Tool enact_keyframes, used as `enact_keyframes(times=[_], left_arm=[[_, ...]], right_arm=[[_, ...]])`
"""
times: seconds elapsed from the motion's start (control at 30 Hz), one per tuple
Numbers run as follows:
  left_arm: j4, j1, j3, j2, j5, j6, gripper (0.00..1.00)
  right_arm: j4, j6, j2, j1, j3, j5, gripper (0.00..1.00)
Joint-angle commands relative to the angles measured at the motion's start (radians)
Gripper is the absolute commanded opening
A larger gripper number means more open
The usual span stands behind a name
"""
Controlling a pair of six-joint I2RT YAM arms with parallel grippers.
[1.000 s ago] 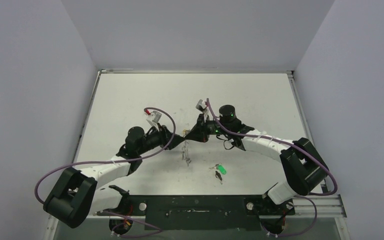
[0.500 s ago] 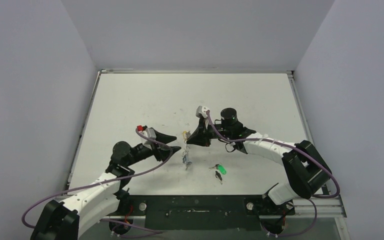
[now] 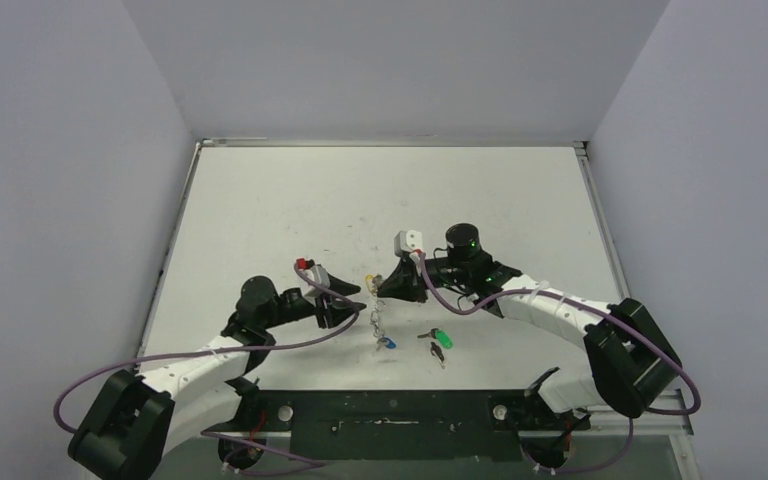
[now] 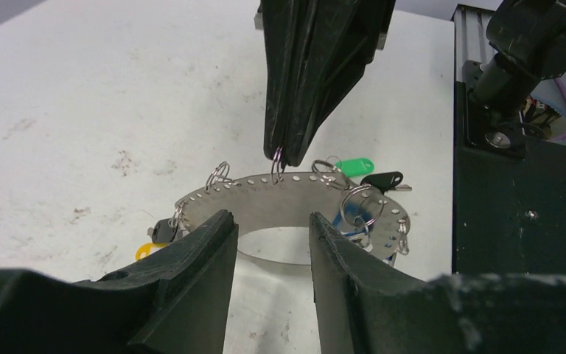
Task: Put the keys on the keyring
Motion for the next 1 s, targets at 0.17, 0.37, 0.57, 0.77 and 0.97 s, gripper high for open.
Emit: enact_keyframes(times=[0.17,0.37,0.57,0.77,0.97], left_arm=[[0.206,-0.02,0.074,0.173,0.074,-0.076,0.35],[0.254,-0.058,0.108,0.252,0.082,-0.085,0.32],[0.274,-0.071,0.123,0.298,0.084,-0.08,0.2],[0.22,-0.071,0.126,0.287,0.082,-0.048,0.18],[0.073,-0.07,0.111,0.178,0.009,0.03,0.25]], right_arm=[[0.017,-0.111,-0.049,0.018,-0.003,-0.032,0.0],[0.003,-0.117,-0.045,0.023,0.005,-0.029,0.0],[-0.013,-0.119,-0.046,0.025,0.009,-0.026,0.0],[-0.033,-0.123,-0.053,0.025,0.012,-0.022,0.0],[-0.045,-0.128,-0.057,0.026,0.009,-0.02,0.0]])
